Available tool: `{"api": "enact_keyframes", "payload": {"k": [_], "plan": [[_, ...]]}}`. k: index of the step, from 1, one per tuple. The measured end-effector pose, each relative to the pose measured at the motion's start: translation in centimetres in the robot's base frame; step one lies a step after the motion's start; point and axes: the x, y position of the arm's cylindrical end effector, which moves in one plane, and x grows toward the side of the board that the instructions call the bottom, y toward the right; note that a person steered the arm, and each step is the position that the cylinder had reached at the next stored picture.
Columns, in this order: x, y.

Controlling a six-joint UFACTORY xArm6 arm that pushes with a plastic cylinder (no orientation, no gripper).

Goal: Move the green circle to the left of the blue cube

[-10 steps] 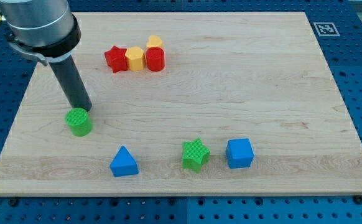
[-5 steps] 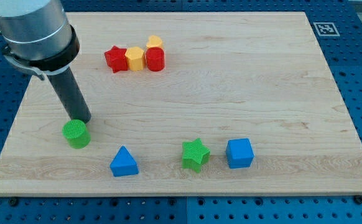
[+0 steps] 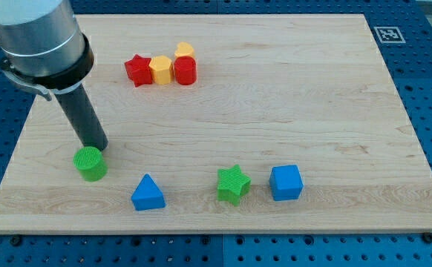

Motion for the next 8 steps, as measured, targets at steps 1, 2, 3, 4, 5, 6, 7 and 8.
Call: {"api": "enact_keyframes", "payload": {"k": [1, 2, 3, 4, 5, 6, 7, 8], "plan": [[1.0, 0.3], [1.0, 0.3], [1.3, 0.3], [1.8, 0.3], [1.6, 0.3], [-0.4, 0.2], [2.3, 0.5], [5.1, 0.7]]}}
